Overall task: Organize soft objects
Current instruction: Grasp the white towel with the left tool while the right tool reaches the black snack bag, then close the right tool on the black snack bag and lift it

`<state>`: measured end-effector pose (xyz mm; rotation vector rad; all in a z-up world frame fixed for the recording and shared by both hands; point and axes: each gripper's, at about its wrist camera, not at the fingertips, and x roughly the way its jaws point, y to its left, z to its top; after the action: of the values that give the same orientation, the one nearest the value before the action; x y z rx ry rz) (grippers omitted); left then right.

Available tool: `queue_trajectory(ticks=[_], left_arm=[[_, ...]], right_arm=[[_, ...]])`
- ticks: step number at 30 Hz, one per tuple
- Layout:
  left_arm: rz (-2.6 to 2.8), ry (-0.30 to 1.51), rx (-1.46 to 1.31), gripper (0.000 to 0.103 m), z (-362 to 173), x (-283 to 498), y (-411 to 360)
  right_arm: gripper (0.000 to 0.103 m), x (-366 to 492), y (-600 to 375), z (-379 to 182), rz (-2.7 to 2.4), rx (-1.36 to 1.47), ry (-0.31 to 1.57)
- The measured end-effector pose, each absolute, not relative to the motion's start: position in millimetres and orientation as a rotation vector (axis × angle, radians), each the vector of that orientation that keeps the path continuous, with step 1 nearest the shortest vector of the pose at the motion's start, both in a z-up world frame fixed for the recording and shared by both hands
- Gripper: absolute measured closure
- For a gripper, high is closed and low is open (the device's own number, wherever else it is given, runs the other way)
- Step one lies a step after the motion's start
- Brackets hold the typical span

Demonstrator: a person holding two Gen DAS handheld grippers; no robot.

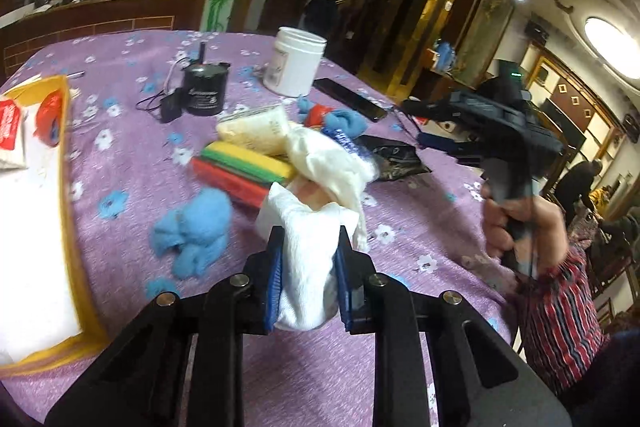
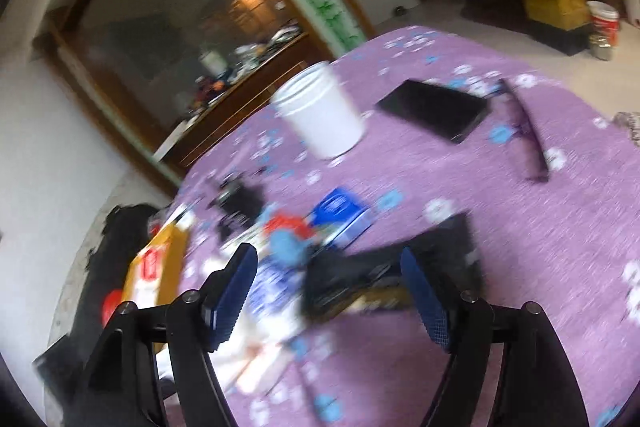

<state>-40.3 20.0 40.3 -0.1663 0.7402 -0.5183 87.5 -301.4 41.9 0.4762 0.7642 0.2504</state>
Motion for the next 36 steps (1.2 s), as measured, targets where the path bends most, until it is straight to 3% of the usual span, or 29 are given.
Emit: queue_trajectory(ticks=[6, 10, 19, 27, 29, 30, 31, 33, 36], left_arm=[[-0.565, 0.730, -0.240, 0.083, 37, -32, 27], [-0.575, 0.732, -0.282, 0.083, 37, -29, 32], [-0.594, 0.726, -0.300, 0.083, 37, -30, 33], [-0.599, 0.740, -0.314, 0.083, 34, -26, 34], [-0.600, 0.737, -0.315, 0.083, 34, -27, 34], [-0.600, 0.737, -0.316, 0.083, 34, -27, 34], [-0.599, 0.736, -0.316, 0.083, 34, -26, 34], [-0.598, 0.724, -0.318, 0.083, 35, -27, 35], [-0.586, 0.669, -0.309, 0.083, 42, -33, 37]], right_arm=[[0.025, 108, -320, 8, 0.256, 0.560, 0.856], [0.025, 81, -302, 16, 0.356, 0.558, 0.912], [0.021, 51, -252, 55, 0.411, 0.110, 0.886], [0.021, 74, -221, 15, 0.539, -0.133, 0.955], [0.024, 79, -223, 1, 0.500, -0.133, 0.984], [0.035, 79, -226, 0, 0.485, -0.124, 0.975], [0.058, 75, -229, 2, 0.481, -0.105, 0.954], [0.065, 72, -239, 8, 0.484, -0.008, 0.939], [0.066, 62, -251, 21, 0.481, 0.111, 0.874]])
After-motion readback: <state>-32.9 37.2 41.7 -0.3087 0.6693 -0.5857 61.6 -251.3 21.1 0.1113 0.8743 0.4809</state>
